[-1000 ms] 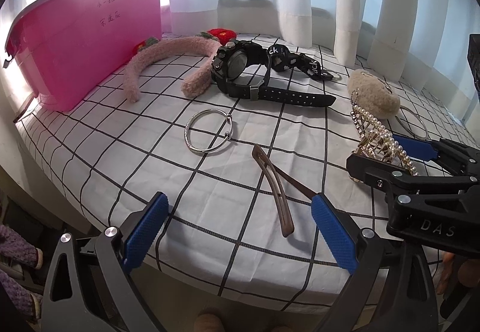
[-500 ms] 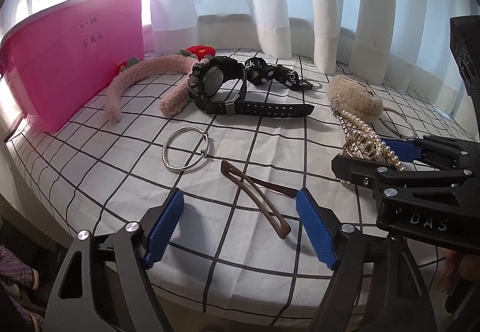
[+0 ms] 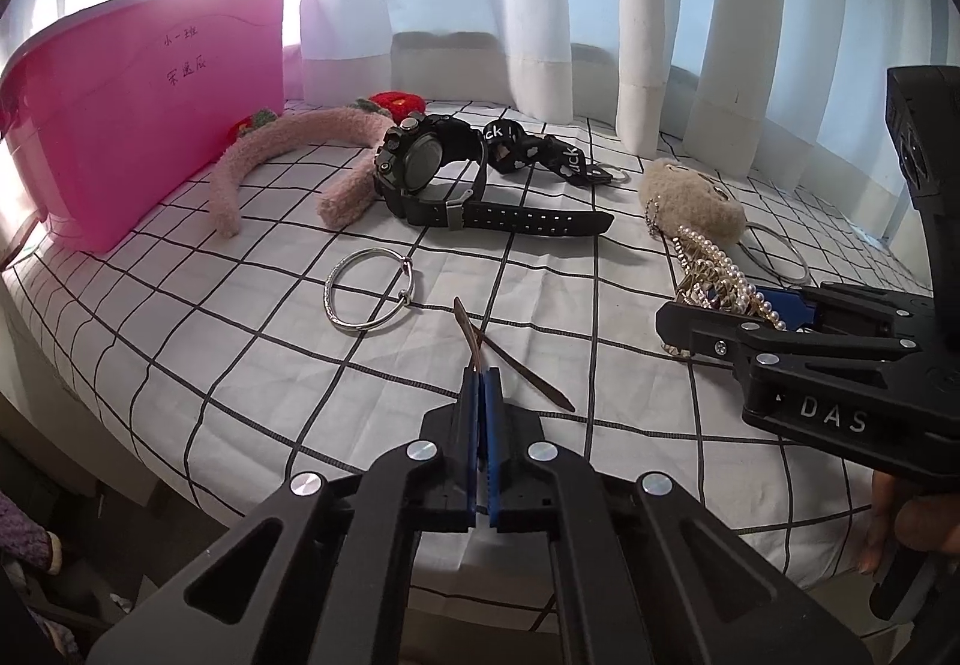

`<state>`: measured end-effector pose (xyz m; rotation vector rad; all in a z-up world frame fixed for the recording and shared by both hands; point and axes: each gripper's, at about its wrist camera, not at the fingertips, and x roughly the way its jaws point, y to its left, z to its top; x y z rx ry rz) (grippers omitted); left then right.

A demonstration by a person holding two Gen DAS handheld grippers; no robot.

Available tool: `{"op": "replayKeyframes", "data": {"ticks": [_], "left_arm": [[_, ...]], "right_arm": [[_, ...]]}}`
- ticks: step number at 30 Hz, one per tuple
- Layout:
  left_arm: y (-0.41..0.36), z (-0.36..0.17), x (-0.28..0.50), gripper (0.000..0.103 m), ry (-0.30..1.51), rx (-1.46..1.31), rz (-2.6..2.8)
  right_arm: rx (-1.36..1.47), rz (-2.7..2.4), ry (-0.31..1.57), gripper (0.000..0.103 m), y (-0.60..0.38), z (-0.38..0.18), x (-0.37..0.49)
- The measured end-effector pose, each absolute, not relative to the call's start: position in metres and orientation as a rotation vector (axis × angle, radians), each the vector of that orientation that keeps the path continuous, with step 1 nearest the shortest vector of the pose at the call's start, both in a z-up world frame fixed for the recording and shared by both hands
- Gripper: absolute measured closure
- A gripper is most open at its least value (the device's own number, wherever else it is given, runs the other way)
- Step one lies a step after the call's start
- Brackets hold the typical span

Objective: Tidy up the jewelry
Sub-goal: 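Grasp the brown hair clip with the left tool while the right tool grasps the pearl hair claw, then lift and carry the hair clip and pearl claw over the pink tub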

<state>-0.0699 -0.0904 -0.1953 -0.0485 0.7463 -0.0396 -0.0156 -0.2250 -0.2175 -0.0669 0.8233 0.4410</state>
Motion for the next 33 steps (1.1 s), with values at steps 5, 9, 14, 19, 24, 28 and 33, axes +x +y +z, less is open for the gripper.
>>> {"op": "replayKeyframes", "data": {"ticks": [5, 9, 14, 19, 24, 28, 33], "left_arm": [[-0.084, -0.192, -0.071, 0.1, 0.753, -0.074, -0.021], [-0.083, -0.186, -0.073, 0.1, 0.736, -0.078, -0.02], [-0.082, -0.179, -0.075, 0.1, 0.721, -0.081, -0.018], [-0.082, -0.17, -0.076, 0.1, 0.71, -0.077, -0.018], [-0.08, -0.152, -0.079, 0.1, 0.689, -0.068, -0.013], [-0.077, -0.132, -0.079, 0.1, 0.67, -0.069, -0.004], [-0.074, -0.096, -0.082, 0.1, 0.642, -0.067, 0.015]], "right_arm": [[-0.06, 0.442, 0.822, 0.061, -0.227, -0.217, -0.018], [-0.057, 0.444, 0.807, 0.061, -0.228, -0.215, -0.022], [-0.045, 0.443, 0.778, 0.061, -0.232, -0.209, -0.027], [-0.039, 0.441, 0.751, 0.061, -0.235, -0.197, -0.031], [-0.02, 0.445, 0.745, 0.061, -0.237, -0.182, -0.033], [-0.017, 0.451, 0.737, 0.061, -0.238, -0.163, -0.034], [-0.016, 0.469, 0.731, 0.061, -0.241, -0.134, -0.039]]}}
